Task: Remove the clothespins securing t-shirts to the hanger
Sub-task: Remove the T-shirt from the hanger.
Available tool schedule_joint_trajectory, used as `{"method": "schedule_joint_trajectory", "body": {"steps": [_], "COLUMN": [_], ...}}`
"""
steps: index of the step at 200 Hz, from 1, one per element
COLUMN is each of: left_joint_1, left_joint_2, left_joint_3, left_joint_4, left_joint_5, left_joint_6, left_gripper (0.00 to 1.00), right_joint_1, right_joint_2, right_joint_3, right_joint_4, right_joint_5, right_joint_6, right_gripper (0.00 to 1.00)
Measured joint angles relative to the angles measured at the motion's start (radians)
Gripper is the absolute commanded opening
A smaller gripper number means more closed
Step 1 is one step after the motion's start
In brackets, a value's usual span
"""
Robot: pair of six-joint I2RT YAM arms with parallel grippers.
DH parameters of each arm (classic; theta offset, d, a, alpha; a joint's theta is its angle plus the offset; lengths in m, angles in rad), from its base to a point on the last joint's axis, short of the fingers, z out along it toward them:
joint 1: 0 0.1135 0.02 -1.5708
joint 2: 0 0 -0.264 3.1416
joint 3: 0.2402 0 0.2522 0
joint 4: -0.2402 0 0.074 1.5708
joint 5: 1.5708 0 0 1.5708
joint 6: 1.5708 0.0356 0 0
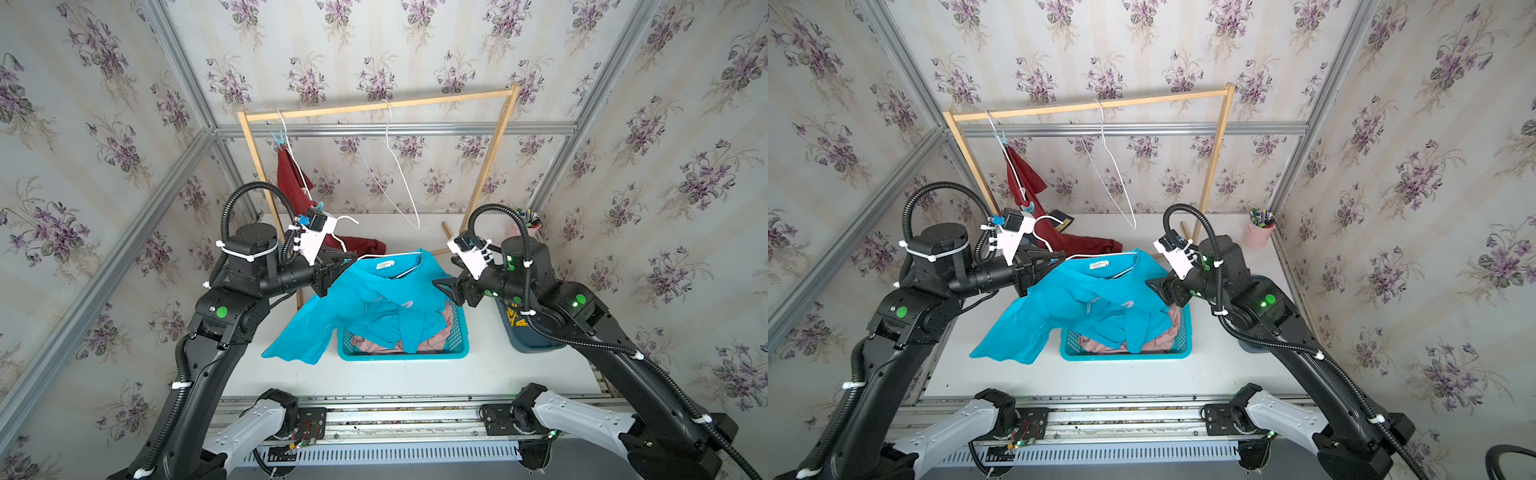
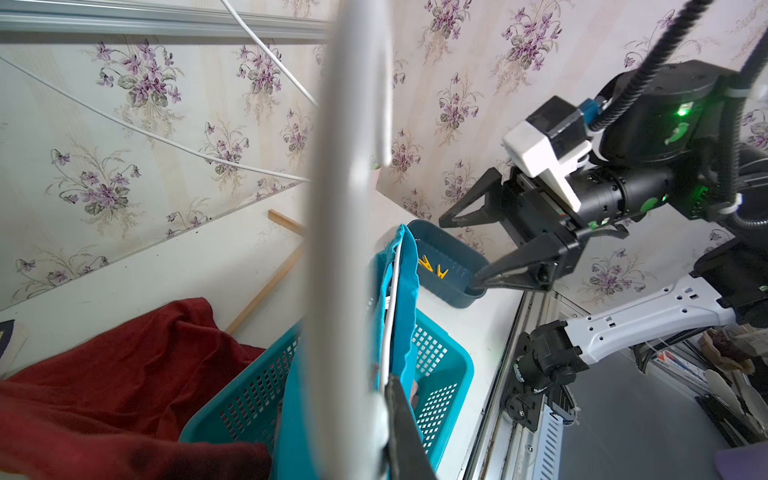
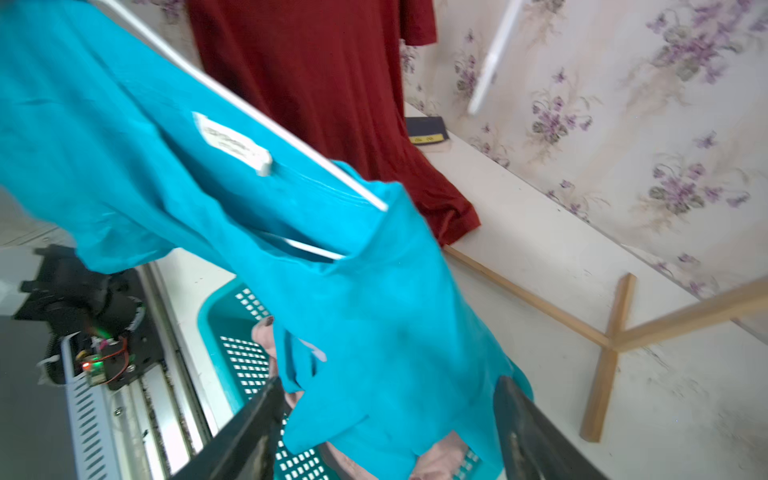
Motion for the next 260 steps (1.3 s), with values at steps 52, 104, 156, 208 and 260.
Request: {"method": "schedule_joint_trajectory", "body": {"steps": [52, 104, 156, 208, 260], "left_joint_1": [0.013, 0.027, 0.036, 0.06, 0.104], "left_joint_2": [0.032, 0.065, 0.089, 0.104, 0.085], "left_joint_3": [0.037, 0.048, 0.065, 0.071, 0.062], "left_joint_4": [0.0, 0.001, 0.002, 0.007, 0.008], "left_joint_5": [0.035, 0.129, 0.206, 0.214, 0.214], "left_joint_6": [0.019, 0.044, 0.062, 0.066, 0.069], "left_gripper": [0.0, 0.0, 0.0, 0.0, 0.0], "right_joint_1": [-0.196, -0.198, -0.198, -0.205, -0.335], "right_joint_2": [0.012, 0.085, 0.135, 0.147, 0.122], "right_joint_3": [-0.115, -0.134, -0.142, -0.156, -0.301], "right_joint_4": [0.056, 0.196, 0.268, 0.285, 0.451], "right_joint_5": [-0.175, -0.354, -0.421, -0.432, -0.478], "right_joint_6": [-0.048, -0.071, -0.12, -0.1, 0.166], "right_gripper": [0.72, 0.65, 0.13, 0.0, 0.0]}}
